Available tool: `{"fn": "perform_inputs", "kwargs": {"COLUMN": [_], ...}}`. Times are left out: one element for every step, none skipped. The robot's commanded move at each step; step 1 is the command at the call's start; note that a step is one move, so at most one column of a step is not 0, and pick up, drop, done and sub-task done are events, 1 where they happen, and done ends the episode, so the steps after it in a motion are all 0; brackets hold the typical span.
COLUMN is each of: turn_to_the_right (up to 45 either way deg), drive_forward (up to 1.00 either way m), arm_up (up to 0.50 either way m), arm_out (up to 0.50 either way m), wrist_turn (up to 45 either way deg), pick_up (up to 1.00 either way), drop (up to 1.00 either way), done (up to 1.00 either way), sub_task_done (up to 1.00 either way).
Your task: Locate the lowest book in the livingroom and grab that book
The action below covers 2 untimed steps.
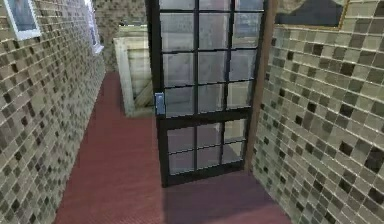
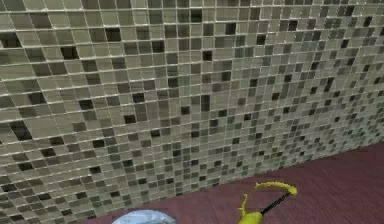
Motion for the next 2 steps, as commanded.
{"fn": "perform_inputs", "kwargs": {"turn_to_the_right": [-27.0,0.0], "drive_forward": [0.0,1.0], "arm_up": [0.0,0.0], "arm_out": [0.0,0.0], "wrist_turn": [0.0,0.0], "pick_up": [0.0,0.0], "drop": [0.0,0.0], "done": [0.0,0.0], "sub_task_done": [0.0,0.0]}}
